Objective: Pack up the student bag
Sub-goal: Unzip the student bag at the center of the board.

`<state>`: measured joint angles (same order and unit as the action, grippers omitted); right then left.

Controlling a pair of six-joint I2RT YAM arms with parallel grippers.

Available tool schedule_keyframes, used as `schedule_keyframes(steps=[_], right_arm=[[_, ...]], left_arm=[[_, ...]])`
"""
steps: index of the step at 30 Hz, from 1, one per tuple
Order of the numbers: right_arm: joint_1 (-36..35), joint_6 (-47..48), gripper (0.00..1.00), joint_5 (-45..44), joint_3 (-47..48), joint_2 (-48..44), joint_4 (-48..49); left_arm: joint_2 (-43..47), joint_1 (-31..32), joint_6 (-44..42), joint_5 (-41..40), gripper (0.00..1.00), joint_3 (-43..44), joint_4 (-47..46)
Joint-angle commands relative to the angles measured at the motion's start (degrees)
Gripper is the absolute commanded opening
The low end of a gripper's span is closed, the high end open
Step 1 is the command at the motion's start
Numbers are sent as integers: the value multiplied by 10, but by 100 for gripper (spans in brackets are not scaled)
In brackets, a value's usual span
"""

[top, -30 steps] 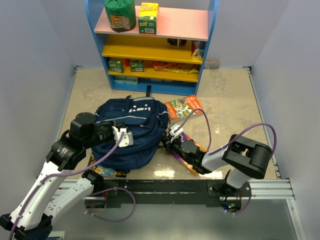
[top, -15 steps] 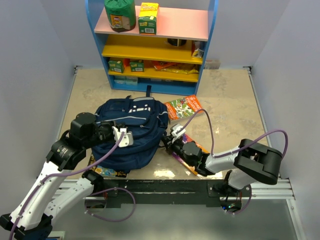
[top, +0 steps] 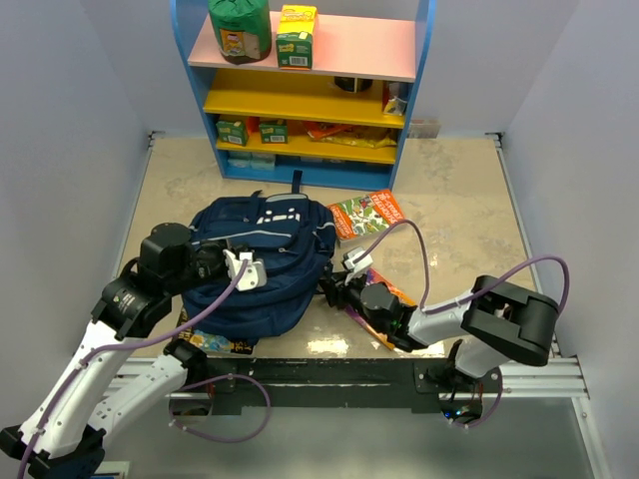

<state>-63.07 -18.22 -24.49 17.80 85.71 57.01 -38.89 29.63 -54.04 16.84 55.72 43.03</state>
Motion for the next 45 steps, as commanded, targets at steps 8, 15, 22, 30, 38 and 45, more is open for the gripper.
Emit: schedule_keyframes(steps=[8,15,22,30,38,45], right_arm=[[-2,28,33,-20,79,74,36],[-1,50,9,-55,94,100,45],[-3,71,0,-43,65,73,74],[-21,59,0,-1,32,6,44],[-92,51,0,-20,36,-60,-8],[-172,27,0,-75,47,-133,-89]], left_arm=[[17,-4,5,-6,0,48,-70],[16,-4,0,-1,0,49,-64],[15,-4,1,2,0,43,-63],[14,-4,3,1,0,26,-76],[11,-4,6,-1,0,15,-88],[-14,-4,33,-9,0,10,-92]])
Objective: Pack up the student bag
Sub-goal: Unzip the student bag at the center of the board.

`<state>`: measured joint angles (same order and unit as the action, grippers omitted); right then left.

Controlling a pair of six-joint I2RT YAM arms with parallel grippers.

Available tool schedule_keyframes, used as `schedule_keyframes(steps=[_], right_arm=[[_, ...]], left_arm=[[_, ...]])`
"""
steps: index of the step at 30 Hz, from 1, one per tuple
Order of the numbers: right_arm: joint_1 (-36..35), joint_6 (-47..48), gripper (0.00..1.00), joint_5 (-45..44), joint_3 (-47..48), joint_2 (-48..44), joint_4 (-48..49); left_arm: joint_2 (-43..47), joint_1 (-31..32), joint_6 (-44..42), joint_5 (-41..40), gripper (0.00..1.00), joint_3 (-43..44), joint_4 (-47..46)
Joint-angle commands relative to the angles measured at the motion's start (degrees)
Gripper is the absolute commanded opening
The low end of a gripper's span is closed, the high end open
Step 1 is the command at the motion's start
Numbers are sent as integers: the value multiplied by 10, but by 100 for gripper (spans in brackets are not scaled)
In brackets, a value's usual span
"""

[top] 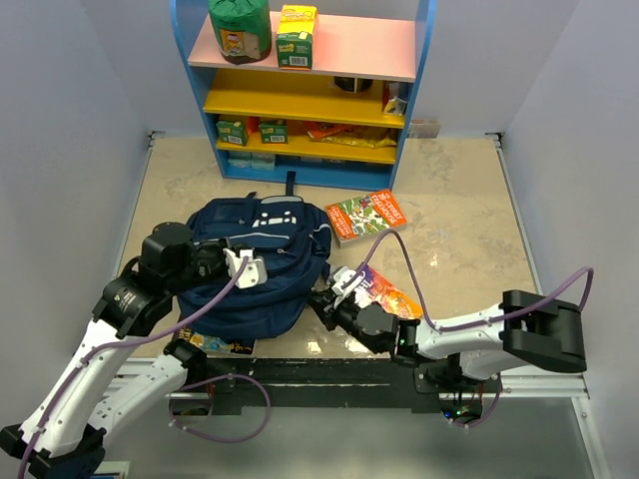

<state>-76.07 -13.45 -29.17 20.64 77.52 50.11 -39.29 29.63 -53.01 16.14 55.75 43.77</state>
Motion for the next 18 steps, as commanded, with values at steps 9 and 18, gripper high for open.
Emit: schedule_keyframes(steps=[9,18], right_arm=[[-116,-33,0,-12,105,-47,-120],[-161,-34,0,31,265,28,-203]], left_arm=[[-57,-3,93,-13,0,-2,-131],[-84,5,141,-50,0,-31,-165]])
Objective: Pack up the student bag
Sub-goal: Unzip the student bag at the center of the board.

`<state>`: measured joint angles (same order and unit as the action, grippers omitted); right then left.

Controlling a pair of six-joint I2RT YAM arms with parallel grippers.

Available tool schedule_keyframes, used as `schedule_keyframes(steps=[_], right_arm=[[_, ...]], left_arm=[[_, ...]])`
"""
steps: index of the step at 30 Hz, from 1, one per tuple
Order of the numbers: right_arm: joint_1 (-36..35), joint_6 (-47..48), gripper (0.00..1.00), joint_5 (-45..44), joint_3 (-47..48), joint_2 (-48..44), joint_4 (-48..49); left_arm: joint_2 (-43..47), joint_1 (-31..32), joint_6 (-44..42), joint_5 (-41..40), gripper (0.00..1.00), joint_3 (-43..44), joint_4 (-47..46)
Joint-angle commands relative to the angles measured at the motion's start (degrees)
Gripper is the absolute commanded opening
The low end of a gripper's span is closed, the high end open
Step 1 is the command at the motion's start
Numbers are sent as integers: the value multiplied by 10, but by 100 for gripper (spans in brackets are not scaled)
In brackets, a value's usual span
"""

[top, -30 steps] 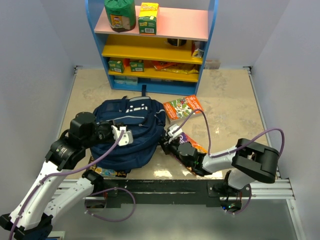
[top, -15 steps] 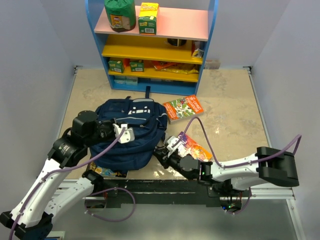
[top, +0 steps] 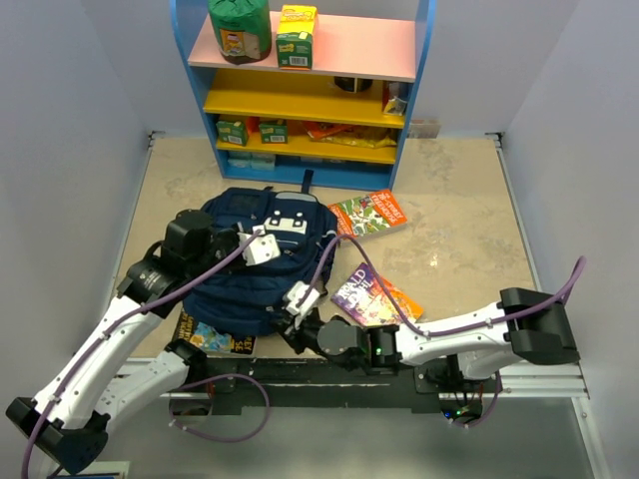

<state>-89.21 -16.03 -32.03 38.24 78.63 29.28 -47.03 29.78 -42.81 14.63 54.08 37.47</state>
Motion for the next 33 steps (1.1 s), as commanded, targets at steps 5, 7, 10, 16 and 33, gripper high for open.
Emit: schedule_keyframes(steps=[5,7,10,16,33], right_arm=[[-38,-20,0,80,173,87,-19],[-39,-29,0,73,215,120,-45],[-40,-49,0,15,242,139,-84],[-33,-100,0,-81,171,92,-96],[128,-137,0,-128,103,-19,-204]], left_arm=[[-12,21,76,-61,0,-21,-118],[-11,21,86,-69,0,-19,-124],[-11,21,85,-78,0,-3,-119],[-14,21,76,-86,0,53,-58],[-118,33,142,-28,0,234,240]])
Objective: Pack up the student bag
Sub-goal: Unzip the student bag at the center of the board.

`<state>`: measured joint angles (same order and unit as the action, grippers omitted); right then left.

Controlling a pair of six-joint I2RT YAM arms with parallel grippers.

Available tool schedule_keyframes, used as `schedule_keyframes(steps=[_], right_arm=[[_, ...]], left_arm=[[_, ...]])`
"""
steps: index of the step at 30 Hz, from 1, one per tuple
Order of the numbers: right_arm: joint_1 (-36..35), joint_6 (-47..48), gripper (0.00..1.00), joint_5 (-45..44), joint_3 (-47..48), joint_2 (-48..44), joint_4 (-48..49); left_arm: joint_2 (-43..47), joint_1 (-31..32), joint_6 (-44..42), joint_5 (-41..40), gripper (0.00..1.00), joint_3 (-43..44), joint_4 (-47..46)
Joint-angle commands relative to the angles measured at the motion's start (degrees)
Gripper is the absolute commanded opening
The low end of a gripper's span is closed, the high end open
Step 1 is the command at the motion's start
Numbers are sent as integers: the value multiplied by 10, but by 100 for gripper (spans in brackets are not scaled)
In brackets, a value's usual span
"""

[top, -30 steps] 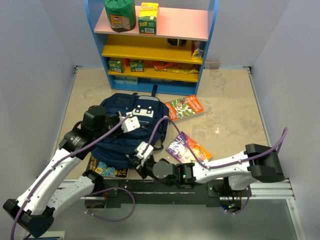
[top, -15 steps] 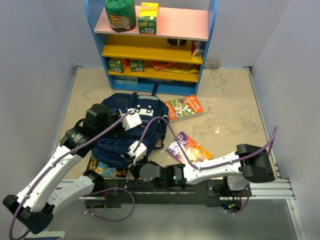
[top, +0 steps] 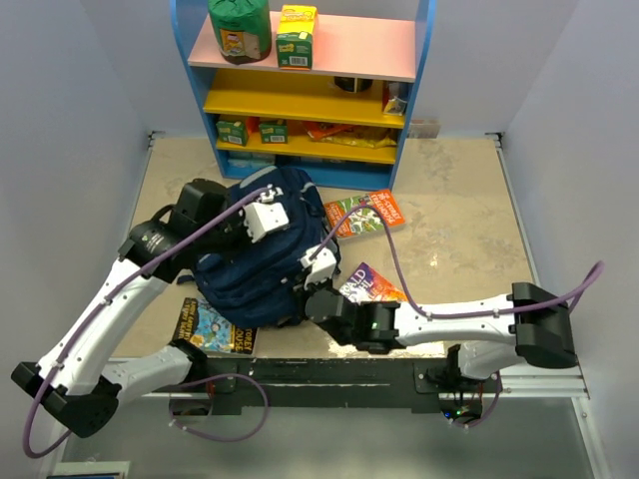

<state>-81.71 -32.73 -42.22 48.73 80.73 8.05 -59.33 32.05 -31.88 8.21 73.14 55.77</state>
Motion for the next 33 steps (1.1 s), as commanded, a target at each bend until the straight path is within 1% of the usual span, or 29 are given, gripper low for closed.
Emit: schedule_keyframes(steps=[1,2,4,5,7,8,11,13,15,18,22,26,30,33], right_arm=[[63,40,0,-8,-1,-42,9],[72,63,0,3,4,-40,11],[87,83,0,11,8,-36,8],[88,106,0,12,8,-36,13],[90,122,0,12,5,-36,16],[90,131,0,13,0,-36,14],[90,126,0,23,-15,-48,7],[89,116,0,28,-28,-63,8],[89,109,0,45,-46,-71,8],[88,94,0,49,-59,-80,3],[81,86,0,64,-64,-81,14],[46,78,0,61,-49,-66,21],[-32,52,0,16,-22,-35,-13],[-68,29,0,-3,-12,-28,-23]], left_arm=[[5,13,39,45,0,39,55],[4,17,44,64,0,34,51],[-6,23,67,76,0,18,24],[-25,24,75,80,0,16,13],[-53,24,92,78,0,12,-21],[-81,24,97,67,0,13,-35],[-126,24,116,45,0,24,-95],[-141,23,131,32,0,38,-137],[-156,23,143,9,0,52,-157],[-164,23,147,1,0,63,-177],[-161,23,152,-12,0,55,-193],[-158,23,159,-14,0,42,-212],[-156,23,168,-23,0,25,-249],[-160,23,178,-30,0,19,-267]])
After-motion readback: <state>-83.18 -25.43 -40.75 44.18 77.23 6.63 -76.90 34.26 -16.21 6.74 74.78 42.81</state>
